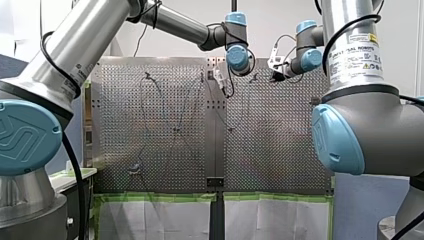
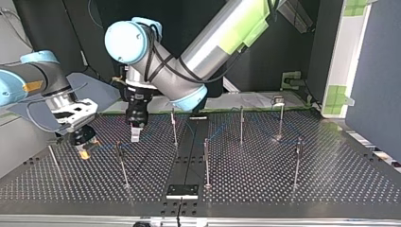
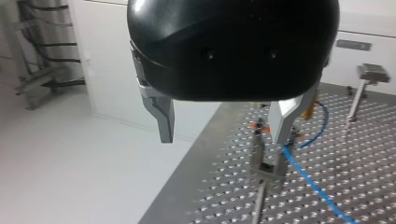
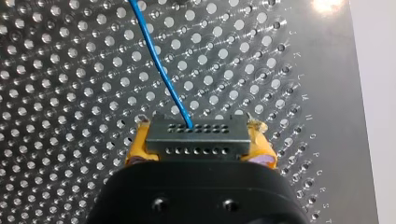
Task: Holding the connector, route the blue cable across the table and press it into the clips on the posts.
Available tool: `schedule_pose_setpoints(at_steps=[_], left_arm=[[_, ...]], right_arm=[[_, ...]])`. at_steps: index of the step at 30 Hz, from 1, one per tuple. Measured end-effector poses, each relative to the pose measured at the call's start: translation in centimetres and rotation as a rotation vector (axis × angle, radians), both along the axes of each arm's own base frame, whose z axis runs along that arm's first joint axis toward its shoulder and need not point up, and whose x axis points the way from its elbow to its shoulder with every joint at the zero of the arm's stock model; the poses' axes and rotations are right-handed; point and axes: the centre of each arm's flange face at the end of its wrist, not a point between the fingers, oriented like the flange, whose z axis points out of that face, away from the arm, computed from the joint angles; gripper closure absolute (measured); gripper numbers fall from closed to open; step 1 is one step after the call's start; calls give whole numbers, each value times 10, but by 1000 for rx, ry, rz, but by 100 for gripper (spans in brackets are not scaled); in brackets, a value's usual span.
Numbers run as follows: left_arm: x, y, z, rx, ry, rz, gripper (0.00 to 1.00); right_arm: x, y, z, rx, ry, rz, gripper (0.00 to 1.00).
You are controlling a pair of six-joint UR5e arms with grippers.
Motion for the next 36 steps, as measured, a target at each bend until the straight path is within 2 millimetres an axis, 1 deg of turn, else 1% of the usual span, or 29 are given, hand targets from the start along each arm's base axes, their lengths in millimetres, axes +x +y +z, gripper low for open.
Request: schedule_pose_setpoints(at_steps=[3, 7, 14, 25, 36], left_arm=[[-3, 9, 6, -28, -1, 1, 0], [-13, 21, 14, -67, 4, -1, 0], [-33, 31, 27, -123, -11, -9, 0], [-65, 58, 42, -138, -19, -4, 0], [-91, 84, 53, -142, -45, -2, 0]], right_arm=[[1, 0, 0, 0, 0, 2, 100], [2, 1, 0, -1, 0, 3, 100], [2, 1, 0, 0, 0, 4, 100], [3, 2, 0, 1, 0, 5, 100], [4, 2, 0, 1, 0, 6, 100]])
